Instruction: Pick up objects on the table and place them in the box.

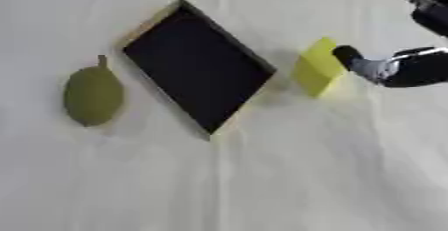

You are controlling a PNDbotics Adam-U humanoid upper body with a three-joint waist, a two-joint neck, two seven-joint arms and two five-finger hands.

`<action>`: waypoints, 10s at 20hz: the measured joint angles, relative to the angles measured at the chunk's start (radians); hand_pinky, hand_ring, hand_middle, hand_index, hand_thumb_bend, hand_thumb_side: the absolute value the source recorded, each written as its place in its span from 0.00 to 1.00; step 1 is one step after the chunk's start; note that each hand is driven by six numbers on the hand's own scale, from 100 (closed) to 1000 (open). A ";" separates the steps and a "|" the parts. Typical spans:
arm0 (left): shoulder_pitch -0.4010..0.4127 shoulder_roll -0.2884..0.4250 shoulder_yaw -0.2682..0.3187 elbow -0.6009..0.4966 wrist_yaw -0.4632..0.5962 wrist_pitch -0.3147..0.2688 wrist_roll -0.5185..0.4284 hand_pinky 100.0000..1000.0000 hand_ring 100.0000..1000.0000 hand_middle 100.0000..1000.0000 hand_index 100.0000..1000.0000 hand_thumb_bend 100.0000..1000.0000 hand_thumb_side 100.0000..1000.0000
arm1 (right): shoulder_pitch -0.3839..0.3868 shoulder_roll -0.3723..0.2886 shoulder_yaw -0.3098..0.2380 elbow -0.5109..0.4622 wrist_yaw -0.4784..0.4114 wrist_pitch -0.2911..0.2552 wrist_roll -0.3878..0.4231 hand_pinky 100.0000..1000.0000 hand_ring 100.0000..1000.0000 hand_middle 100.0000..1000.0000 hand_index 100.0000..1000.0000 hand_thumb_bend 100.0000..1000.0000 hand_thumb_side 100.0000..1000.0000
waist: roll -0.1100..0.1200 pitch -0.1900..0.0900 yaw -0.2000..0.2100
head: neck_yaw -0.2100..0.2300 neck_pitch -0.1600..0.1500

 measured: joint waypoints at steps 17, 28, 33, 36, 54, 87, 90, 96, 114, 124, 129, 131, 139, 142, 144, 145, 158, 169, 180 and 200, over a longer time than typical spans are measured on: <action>0.000 0.000 -0.001 0.000 0.000 0.000 -0.001 0.84 0.87 0.88 1.00 0.37 0.72 | -0.037 -0.058 0.054 0.000 0.054 0.016 0.177 0.87 0.89 0.85 0.88 0.41 0.00 | -0.016 -0.013 -0.003 | 0.004 0.007; -0.001 0.000 -0.007 0.000 0.001 -0.003 -0.005 0.84 0.87 0.88 1.00 0.36 0.72 | -0.115 -0.074 0.135 0.000 0.171 0.053 0.263 0.87 0.90 0.84 0.88 0.41 0.00 | -0.022 -0.025 0.006 | -0.014 0.010; -0.002 0.000 -0.007 0.000 0.003 -0.003 -0.007 0.84 0.87 0.88 1.00 0.36 0.72 | -0.157 -0.074 0.168 0.000 0.190 0.056 0.308 0.87 0.91 0.86 0.88 0.41 0.00 | -0.026 -0.025 0.011 | -0.022 0.010; -0.005 0.000 -0.008 0.000 0.005 -0.003 -0.008 0.84 0.87 0.88 1.00 0.36 0.72 | -0.176 -0.074 0.180 0.000 0.200 0.053 0.334 0.88 0.91 0.87 0.89 0.42 0.00 | -0.031 -0.025 0.013 | -0.022 0.010; -0.007 0.000 -0.013 0.000 0.011 -0.006 -0.012 0.84 0.87 0.88 1.00 0.36 0.73 | -0.259 -0.040 0.227 0.095 0.259 0.029 0.405 0.87 0.91 0.86 0.89 0.38 0.00 | -0.034 -0.014 0.028 | -0.039 0.010; -0.007 -0.009 -0.013 0.000 0.025 -0.023 -0.022 0.84 0.88 0.88 1.00 0.30 0.75 | -0.319 0.023 0.262 0.232 0.278 0.038 0.473 0.87 0.91 0.81 0.87 0.36 0.00 | -0.041 0.015 0.041 | -0.048 0.008; -0.007 -0.009 -0.013 0.000 0.026 -0.023 -0.023 0.84 0.88 0.88 1.00 0.30 0.75 | -0.327 0.028 0.272 0.247 0.294 0.032 0.478 0.87 0.90 0.79 0.85 0.35 0.00 | -0.042 0.017 0.043 | -0.049 0.008; -0.007 -0.009 -0.013 0.000 0.026 -0.023 -0.022 0.84 0.87 0.88 1.00 0.30 0.75 | -0.336 0.044 0.284 0.272 0.308 0.020 0.470 0.85 0.87 0.70 0.75 0.29 0.00 | -0.042 0.018 0.047 | -0.052 0.008; 0.000 -0.010 -0.013 0.000 0.026 -0.025 -0.021 0.84 0.87 0.88 1.00 0.29 0.75 | -0.353 0.060 0.235 0.128 0.246 0.077 0.382 0.77 0.64 0.50 0.57 0.06 0.00 | -0.046 0.015 0.041 | -0.047 0.009; -0.001 -0.010 -0.020 0.000 0.026 -0.030 -0.027 0.84 0.87 0.88 1.00 0.30 0.75 | -0.493 0.087 0.259 0.003 0.176 0.061 0.461 0.76 0.63 0.51 0.59 0.05 0.00 | -0.056 0.002 0.041 | -0.047 0.019; -0.007 -0.010 -0.025 0.000 0.026 -0.033 -0.031 0.84 0.87 0.88 1.00 0.30 0.75 | -0.571 0.146 0.306 0.000 0.186 0.069 0.513 0.75 0.63 0.52 0.60 0.05 0.00 | -0.062 -0.004 0.042 | -0.047 0.026; -0.011 -0.010 -0.027 0.000 0.027 -0.034 -0.035 0.84 0.87 0.88 1.00 0.30 0.74 | -0.591 0.168 0.328 0.000 0.200 0.080 0.541 0.75 0.63 0.53 0.60 0.06 0.00 | -0.063 -0.006 0.045 | -0.048 0.027; -0.034 -0.010 -0.036 0.000 0.030 -0.042 -0.044 0.84 0.87 0.88 1.00 0.30 0.74 | -0.634 0.252 0.399 0.066 0.255 0.104 0.593 0.75 0.64 0.54 0.63 0.09 0.00 | -0.069 -0.007 0.059 | -0.062 0.027; -0.036 -0.013 -0.038 0.000 0.031 -0.044 -0.046 0.84 0.87 0.88 1.00 0.30 0.74 | -0.642 0.277 0.417 0.106 0.274 0.100 0.590 0.75 0.66 0.56 0.66 0.16 0.00 | -0.073 -0.007 0.062 | -0.065 0.027; -0.036 -0.018 -0.038 0.000 0.031 -0.044 -0.046 0.84 0.87 0.88 1.00 0.30 0.74 | -0.644 0.288 0.426 0.125 0.282 0.096 0.586 0.76 0.70 0.61 0.73 0.24 0.01 | -0.073 -0.006 0.062 | -0.066 0.027; -0.037 -0.018 -0.038 0.000 0.032 -0.044 -0.046 0.84 0.87 0.88 1.00 0.30 0.74 | -0.644 0.292 0.430 0.133 0.285 0.094 0.585 0.77 0.71 0.63 0.74 0.25 0.02 | -0.073 -0.006 0.063 | -0.066 0.027; -0.040 -0.019 -0.038 0.000 0.033 -0.043 -0.047 0.84 0.87 0.88 1.00 0.30 0.74 | -0.652 0.307 0.431 0.160 0.317 0.071 0.573 0.86 0.88 0.81 0.89 0.31 0.28 | -0.073 -0.006 0.060 | -0.065 0.032; -0.045 -0.018 -0.038 0.000 0.023 -0.039 -0.051 0.84 0.87 0.87 0.99 0.31 0.73 | -0.599 0.296 0.344 0.075 0.249 0.126 0.469 0.81 0.78 0.73 0.86 0.06 0.31 | -0.073 -0.011 0.054 | -0.052 0.035; -0.085 0.101 -0.092 0.000 -0.197 0.065 -0.200 0.84 0.86 0.84 0.94 0.42 0.66 | -0.327 0.133 0.111 0.004 -0.071 0.200 -0.069 0.79 0.73 0.67 0.81 0.00 0.64 | -0.058 -0.013 0.029 | 0.020 0.036; -0.280 0.335 -0.278 -0.001 -0.588 0.202 -1.086 0.86 0.82 0.78 0.85 0.67 0.48 | -0.091 0.077 -0.050 0.000 -0.089 0.121 -0.360 0.78 0.71 0.65 0.80 0.00 0.60 | -0.042 -0.013 0.005 | 0.036 0.038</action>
